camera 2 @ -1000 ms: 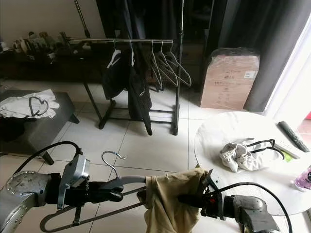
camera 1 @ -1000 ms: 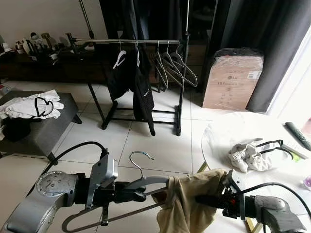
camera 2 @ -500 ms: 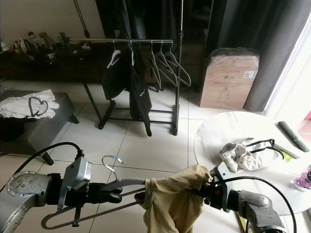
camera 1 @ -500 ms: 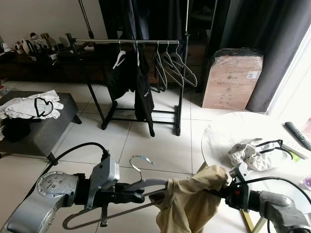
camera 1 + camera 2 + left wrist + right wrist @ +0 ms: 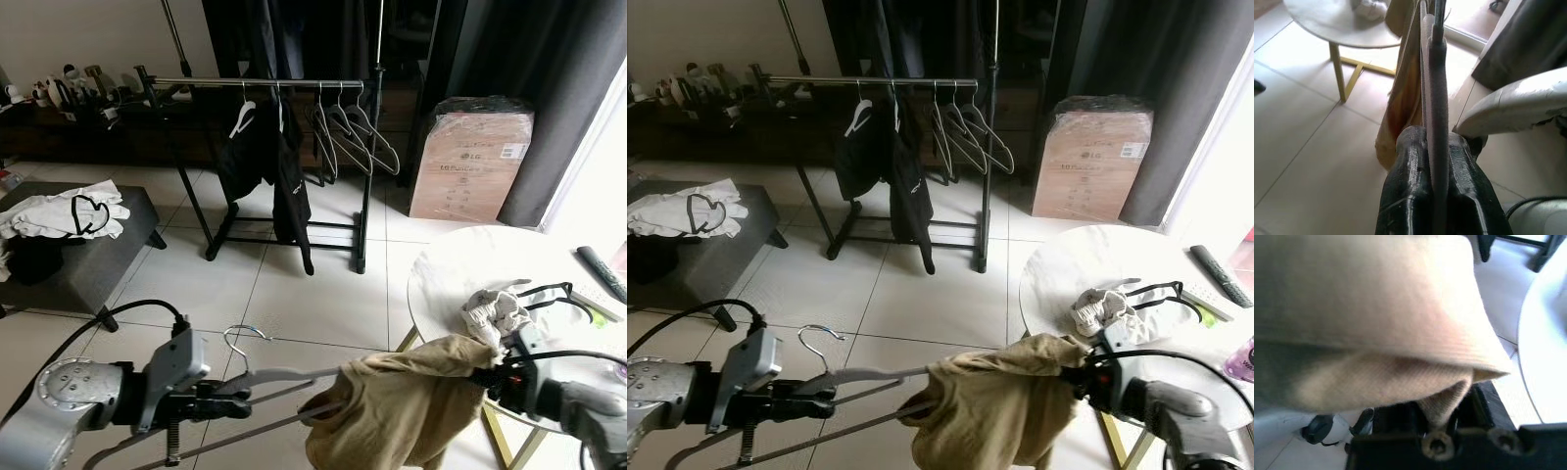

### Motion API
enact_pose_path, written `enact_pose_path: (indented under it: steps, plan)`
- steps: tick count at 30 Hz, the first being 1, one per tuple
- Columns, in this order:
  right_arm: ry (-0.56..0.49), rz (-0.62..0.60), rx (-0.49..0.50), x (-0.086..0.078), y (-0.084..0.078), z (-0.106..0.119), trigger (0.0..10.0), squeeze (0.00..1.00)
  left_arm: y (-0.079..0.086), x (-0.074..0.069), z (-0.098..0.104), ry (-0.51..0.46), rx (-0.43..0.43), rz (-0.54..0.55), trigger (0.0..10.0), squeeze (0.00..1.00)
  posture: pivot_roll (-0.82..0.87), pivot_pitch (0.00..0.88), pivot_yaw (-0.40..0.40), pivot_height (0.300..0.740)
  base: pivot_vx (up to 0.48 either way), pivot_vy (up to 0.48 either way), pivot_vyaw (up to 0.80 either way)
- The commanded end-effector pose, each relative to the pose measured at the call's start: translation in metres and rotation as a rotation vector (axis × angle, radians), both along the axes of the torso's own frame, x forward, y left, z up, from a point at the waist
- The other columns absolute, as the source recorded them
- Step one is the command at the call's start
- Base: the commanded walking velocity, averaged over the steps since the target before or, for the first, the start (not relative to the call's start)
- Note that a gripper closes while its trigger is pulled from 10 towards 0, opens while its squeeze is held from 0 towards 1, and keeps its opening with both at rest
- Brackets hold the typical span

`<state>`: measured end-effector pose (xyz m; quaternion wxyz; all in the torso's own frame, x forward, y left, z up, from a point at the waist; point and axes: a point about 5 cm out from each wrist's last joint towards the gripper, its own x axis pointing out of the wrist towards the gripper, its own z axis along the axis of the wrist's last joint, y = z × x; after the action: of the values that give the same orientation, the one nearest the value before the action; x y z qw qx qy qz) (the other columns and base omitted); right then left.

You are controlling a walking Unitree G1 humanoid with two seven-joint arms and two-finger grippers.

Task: Hang hanger

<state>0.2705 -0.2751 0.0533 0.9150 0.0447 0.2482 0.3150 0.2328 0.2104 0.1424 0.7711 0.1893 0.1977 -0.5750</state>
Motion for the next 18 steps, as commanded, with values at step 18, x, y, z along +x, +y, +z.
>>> enact_pose_path:
  steps: [18]
  plan:
    - [-0.09, -0.109, 0.024, -0.013, -0.02, 0.012, 0.0, 0.0, 0.027, -0.032, -0.019, 0.073, 0.103, 0.099, 0.0, 0.0, -0.08, 0.04, 0.027, 0.74, 0.0, 0.0, 0.0]
